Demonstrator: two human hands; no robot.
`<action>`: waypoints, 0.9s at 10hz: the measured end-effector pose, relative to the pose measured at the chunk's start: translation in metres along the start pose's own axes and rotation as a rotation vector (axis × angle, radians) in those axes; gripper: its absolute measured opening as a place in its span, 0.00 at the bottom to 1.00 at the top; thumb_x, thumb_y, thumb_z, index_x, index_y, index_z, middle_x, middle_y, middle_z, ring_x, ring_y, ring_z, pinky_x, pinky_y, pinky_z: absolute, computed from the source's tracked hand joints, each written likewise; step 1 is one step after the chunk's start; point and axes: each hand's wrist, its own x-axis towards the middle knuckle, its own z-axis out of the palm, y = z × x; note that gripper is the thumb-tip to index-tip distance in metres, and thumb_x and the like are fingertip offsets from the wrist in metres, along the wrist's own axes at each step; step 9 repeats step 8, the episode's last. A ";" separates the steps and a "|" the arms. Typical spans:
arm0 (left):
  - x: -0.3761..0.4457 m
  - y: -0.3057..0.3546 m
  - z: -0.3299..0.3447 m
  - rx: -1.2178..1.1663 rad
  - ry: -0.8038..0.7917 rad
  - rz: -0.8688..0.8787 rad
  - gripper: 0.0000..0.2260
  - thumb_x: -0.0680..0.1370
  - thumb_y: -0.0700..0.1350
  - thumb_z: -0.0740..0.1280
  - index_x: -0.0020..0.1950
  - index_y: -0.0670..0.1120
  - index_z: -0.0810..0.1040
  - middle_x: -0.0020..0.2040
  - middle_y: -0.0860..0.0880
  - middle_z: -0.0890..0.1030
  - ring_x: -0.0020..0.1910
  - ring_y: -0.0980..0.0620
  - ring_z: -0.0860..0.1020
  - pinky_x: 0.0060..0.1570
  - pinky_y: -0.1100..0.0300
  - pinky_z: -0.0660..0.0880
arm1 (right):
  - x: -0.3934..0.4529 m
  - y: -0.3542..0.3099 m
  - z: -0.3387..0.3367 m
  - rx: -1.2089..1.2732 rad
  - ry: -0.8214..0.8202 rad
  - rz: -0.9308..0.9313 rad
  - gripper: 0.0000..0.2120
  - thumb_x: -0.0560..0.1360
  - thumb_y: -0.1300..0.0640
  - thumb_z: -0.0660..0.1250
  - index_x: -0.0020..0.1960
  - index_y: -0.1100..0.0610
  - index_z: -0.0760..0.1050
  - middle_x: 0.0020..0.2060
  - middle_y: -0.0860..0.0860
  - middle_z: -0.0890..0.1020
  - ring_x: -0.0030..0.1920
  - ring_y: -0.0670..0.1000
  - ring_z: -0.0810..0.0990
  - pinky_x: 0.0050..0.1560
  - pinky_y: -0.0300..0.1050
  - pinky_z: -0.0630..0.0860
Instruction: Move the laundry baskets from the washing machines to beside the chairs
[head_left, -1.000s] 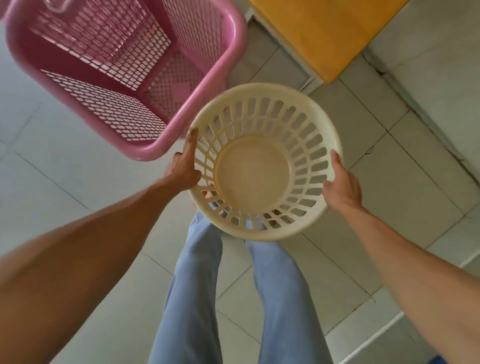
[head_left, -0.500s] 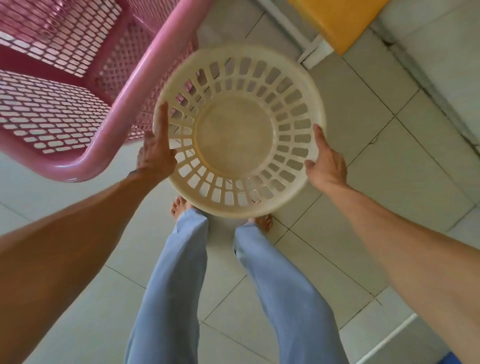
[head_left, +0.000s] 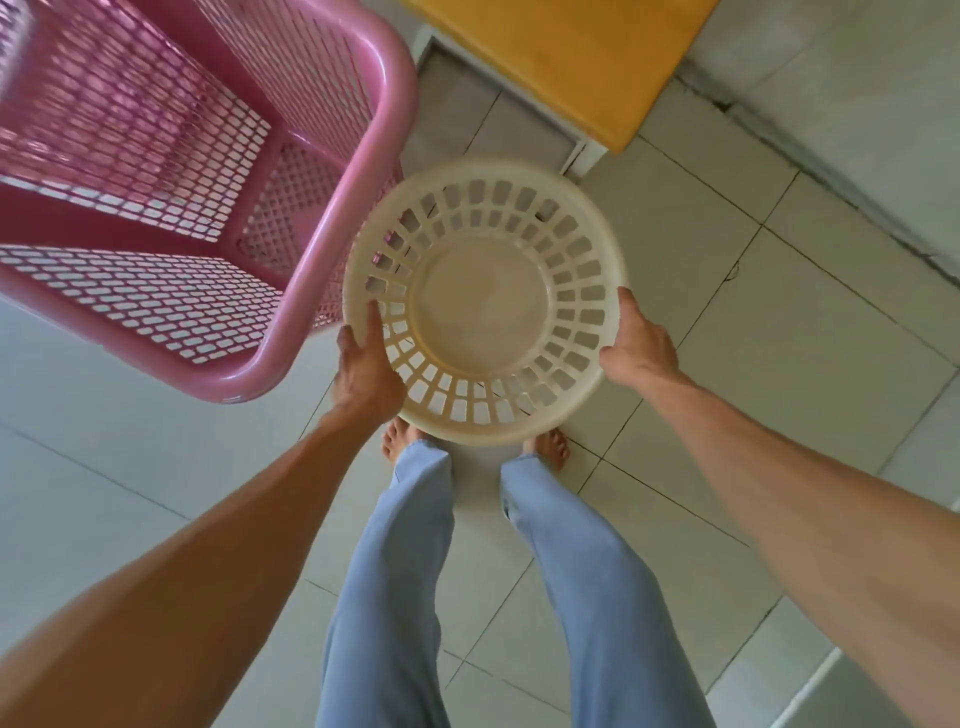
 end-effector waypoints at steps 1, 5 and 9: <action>-0.036 0.006 -0.013 0.004 -0.046 0.073 0.43 0.78 0.54 0.67 0.79 0.59 0.36 0.76 0.39 0.58 0.67 0.37 0.70 0.53 0.45 0.79 | -0.043 -0.010 -0.008 0.053 -0.002 -0.021 0.34 0.78 0.65 0.64 0.80 0.50 0.56 0.63 0.53 0.80 0.62 0.58 0.78 0.55 0.49 0.74; -0.167 0.048 -0.119 0.035 -0.093 0.422 0.38 0.68 0.43 0.65 0.77 0.54 0.57 0.72 0.45 0.67 0.70 0.39 0.67 0.64 0.38 0.73 | -0.229 -0.051 -0.056 0.090 0.115 -0.113 0.25 0.79 0.61 0.62 0.74 0.55 0.64 0.49 0.54 0.82 0.46 0.56 0.82 0.41 0.49 0.78; -0.230 0.017 -0.184 0.132 0.037 0.574 0.28 0.70 0.40 0.63 0.71 0.48 0.68 0.62 0.44 0.78 0.59 0.40 0.80 0.52 0.43 0.81 | -0.329 -0.065 -0.071 0.007 0.221 -0.260 0.13 0.79 0.59 0.62 0.63 0.56 0.72 0.48 0.55 0.81 0.44 0.55 0.78 0.40 0.48 0.72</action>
